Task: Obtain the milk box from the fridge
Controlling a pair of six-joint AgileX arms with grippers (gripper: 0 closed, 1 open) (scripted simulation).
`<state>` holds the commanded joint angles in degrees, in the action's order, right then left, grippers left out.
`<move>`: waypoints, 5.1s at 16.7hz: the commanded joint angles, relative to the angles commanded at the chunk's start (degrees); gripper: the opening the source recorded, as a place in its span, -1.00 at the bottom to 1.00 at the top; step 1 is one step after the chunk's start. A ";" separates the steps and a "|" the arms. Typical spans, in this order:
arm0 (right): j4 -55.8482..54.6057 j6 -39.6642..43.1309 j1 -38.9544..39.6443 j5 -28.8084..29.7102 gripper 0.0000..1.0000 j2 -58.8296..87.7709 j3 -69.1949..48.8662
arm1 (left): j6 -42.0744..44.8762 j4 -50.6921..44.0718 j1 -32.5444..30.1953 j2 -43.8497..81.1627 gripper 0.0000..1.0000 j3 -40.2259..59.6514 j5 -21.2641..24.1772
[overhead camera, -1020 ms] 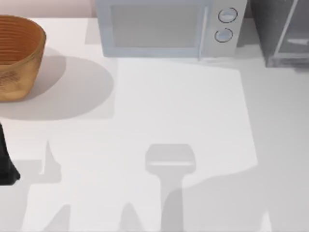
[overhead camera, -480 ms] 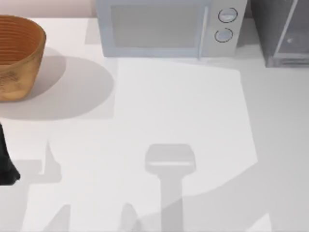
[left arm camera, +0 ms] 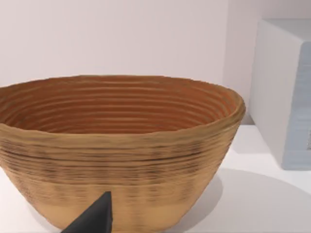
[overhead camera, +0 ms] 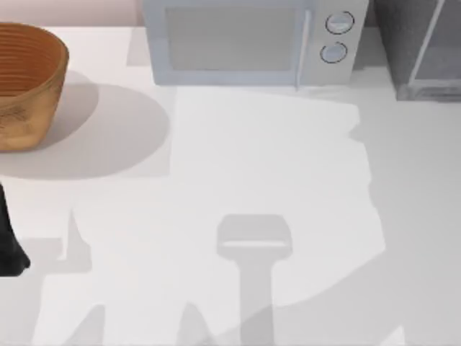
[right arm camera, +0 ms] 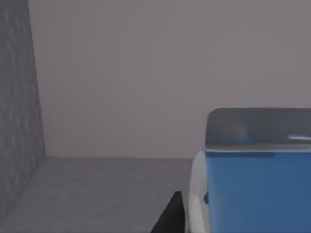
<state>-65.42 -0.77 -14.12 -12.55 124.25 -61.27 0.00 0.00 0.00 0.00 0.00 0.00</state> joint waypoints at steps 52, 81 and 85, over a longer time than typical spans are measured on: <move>60.78 0.57 14.18 10.79 -1.00 -118.63 60.31 | 0.00 0.00 0.00 0.00 1.00 0.00 0.00; -39.42 -0.40 18.35 -24.91 -1.00 -0.70 41.71 | 0.00 0.00 0.00 0.00 1.00 0.00 0.00; -41.18 -0.41 18.42 -25.53 -1.00 1.37 41.39 | 0.00 0.00 0.00 0.00 1.00 0.00 0.00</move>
<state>-106.60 -1.18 4.30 -38.08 125.62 -19.88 0.00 0.00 0.00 0.00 0.00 0.00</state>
